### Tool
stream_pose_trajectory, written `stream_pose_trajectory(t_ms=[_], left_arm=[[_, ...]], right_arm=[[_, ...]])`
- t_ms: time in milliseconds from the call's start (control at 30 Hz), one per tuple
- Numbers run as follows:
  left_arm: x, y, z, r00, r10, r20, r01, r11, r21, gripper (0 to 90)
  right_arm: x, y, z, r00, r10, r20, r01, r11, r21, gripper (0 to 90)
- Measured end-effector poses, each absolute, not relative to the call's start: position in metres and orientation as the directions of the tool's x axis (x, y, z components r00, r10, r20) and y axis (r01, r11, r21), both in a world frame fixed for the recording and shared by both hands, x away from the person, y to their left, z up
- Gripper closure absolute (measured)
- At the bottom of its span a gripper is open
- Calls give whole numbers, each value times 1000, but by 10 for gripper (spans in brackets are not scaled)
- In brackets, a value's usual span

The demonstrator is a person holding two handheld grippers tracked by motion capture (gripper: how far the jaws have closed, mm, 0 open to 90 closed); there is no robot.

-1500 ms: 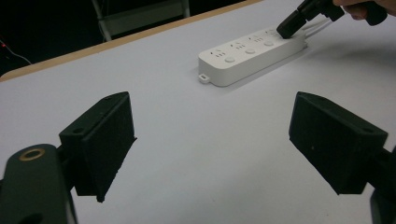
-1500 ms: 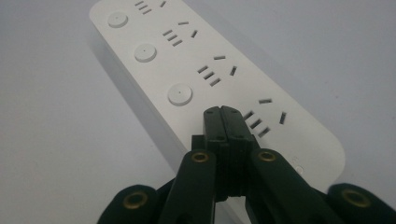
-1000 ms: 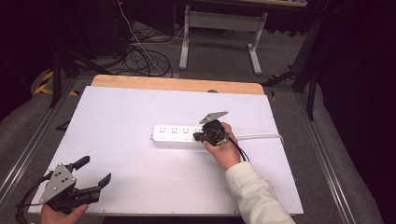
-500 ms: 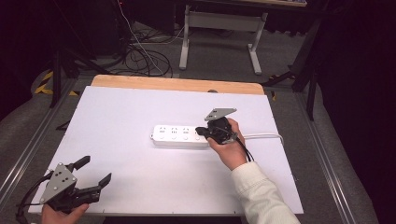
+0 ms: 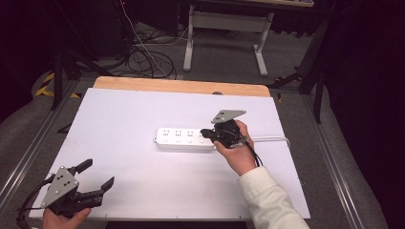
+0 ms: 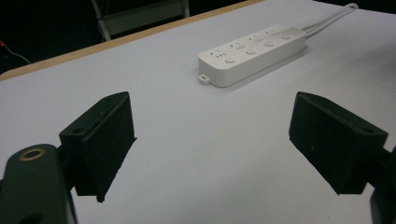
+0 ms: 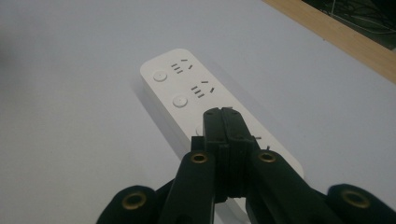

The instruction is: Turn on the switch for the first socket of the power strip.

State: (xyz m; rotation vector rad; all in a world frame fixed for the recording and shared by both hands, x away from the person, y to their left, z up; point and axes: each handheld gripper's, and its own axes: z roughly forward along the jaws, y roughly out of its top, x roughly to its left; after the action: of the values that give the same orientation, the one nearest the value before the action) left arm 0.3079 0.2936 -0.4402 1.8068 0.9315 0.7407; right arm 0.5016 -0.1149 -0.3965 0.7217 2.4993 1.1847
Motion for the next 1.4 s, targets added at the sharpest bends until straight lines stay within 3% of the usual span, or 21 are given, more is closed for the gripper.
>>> stream_pose_trajectory(t_ms=[200, 233, 333, 367, 400, 500, 633, 967, 1400], left_arm=[[308, 294, -440, 529, 844, 89, 276, -270, 922, 148], [308, 294, -440, 530, 844, 88, 276, -270, 923, 148], [308, 294, -440, 530, 844, 89, 276, -270, 923, 148], [308, 294, -440, 529, 844, 87, 276, -269, 923, 148], [308, 294, -440, 529, 844, 87, 276, -269, 923, 148], [308, 294, -440, 528, 844, 94, 275, -275, 921, 148], [308, 293, -440, 529, 844, 87, 278, -269, 922, 148], [308, 293, -440, 528, 844, 91, 278, -273, 921, 148], [308, 293, -440, 529, 845, 86, 280, -269, 922, 148]], right_arm=[[498, -117, -393, -838, 545, -40, 309, 533, 788, 807], [496, -118, -392, -838, 543, -47, 304, 537, 787, 741], [494, -119, -390, -840, 539, -53, 297, 540, 787, 692], [491, -121, -388, -844, 532, -68, 284, 550, 786, 606], [491, -121, -388, -844, 532, -68, 284, 550, 786, 606], [482, -125, -383, -846, 527, -85, 265, 554, 789, 481], [471, -134, -377, -843, 532, -85, 254, 531, 808, 403], [453, -161, -377, -847, 530, -30, 274, 485, 830, 259], [434, -196, -390, -852, 523, -2, 267, 438, 858, 190]])
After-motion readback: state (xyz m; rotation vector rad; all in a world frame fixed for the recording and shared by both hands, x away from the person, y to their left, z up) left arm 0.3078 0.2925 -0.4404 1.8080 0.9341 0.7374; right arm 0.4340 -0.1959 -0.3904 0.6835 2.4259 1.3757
